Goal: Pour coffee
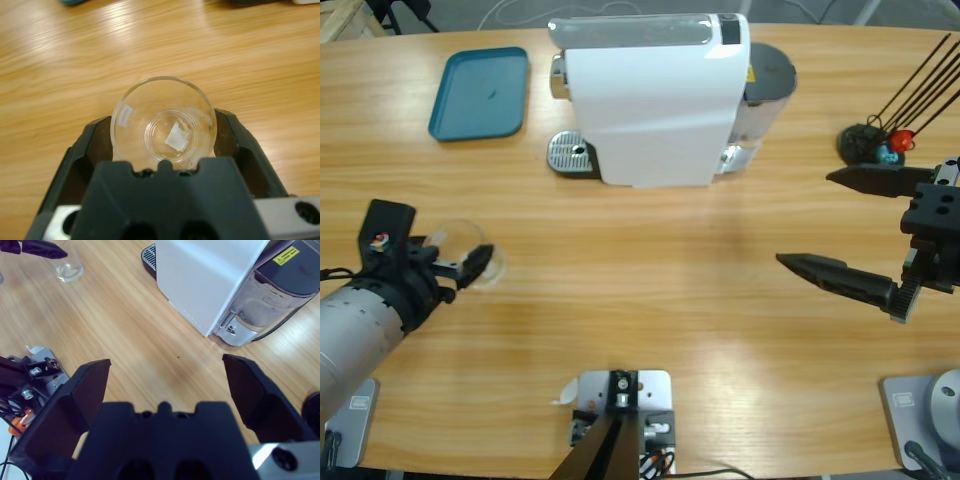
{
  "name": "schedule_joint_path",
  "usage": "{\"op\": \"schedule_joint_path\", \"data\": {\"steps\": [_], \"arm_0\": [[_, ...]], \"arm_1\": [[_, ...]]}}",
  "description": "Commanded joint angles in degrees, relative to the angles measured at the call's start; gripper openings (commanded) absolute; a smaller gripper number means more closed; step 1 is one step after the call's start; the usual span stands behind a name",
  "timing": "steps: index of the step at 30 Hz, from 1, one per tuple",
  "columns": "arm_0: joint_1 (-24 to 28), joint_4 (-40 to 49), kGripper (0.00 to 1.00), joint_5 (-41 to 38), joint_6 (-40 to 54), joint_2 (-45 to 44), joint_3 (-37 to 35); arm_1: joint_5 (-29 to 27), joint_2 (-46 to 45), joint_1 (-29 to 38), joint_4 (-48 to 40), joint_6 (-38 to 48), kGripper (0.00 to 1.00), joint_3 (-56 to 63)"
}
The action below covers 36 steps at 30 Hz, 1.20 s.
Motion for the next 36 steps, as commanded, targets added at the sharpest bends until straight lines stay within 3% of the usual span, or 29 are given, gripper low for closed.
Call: {"op": "schedule_joint_path", "data": {"steps": [1,3,5,7,10,14,15,17,19,20,25,32,34,36], "arm_0": [[2.1,-6.1,0.0,-0.4,14.2,-4.1,3.8],[4.5,-6.4,0.0,-0.3,21.5,-7.1,3.8],[7.5,-9.2,0.0,-1.4,35.0,-9.6,3.8],[10.9,-12.5,0.0,-3.6,47.3,-12.4,3.9],[20.1,-18.7,0.0,-15.9,64.8,-17.5,4.0],[35.1,-26.2,0.0,-36.1,79.6,-17.3,3.9],[38.0,-27.4,0.0,-39.8,83.4,-16.4,3.9],[43.4,-29.1,0.0,-46.9,90.9,-15.2,3.2],[47.4,-29.4,0.0,-52.3,94.9,-13.9,1.8],[48.7,-29.4,0.0,-54.1,96.4,-13.2,1.2],[54.2,-32.1,0.0,-61.7,101.7,-8.6,0.1],[58.9,-37.6,0.0,-65.3,105.7,-0.9,-2.9],[59.0,-39.5,0.0,-66.1,106.2,1.9,-4.2],[59.0,-41.2,0.0,-67.0,106.2,4.4,-5.2]], "arm_1": [[-0.2,-0.8,0.6,0.4,0.7,0.987,1.3],[-0.6,-1.5,0.6,2.9,0.0,0.99,-0.6],[-2.1,-2.5,0.6,5.3,0.0,0.989,-2.6],[-2.5,-3.0,0.6,7.5,0.1,0.844,-4.7],[-2.7,-3.1,0.6,8.5,0.6,0.811,-6.7],[-3.4,-2.5,0.6,9.0,1.1,0.806,-7.1],[-3.4,-2.5,0.6,9.1,1.7,0.736,-7.2],[-3.2,-2.7,0.5,9.5,2.8,0.469,-7.2],[-3.1,-2.6,0.0,10.9,3.3,0.246,-7.4],[-2.6,-2.6,-0.3,11.0,3.5,0.214,-7.4],[-1.3,-2.5,-1.1,11.1,3.6,0.214,-7.3],[1.1,-3.1,-2.1,12.9,4.6,0.209,-8.2],[1.7,-3.5,-2.3,13.4,5.1,0.099,-8.3],[1.7,-3.6,-2.3,13.6,5.5,0.089,-8.3]]}}
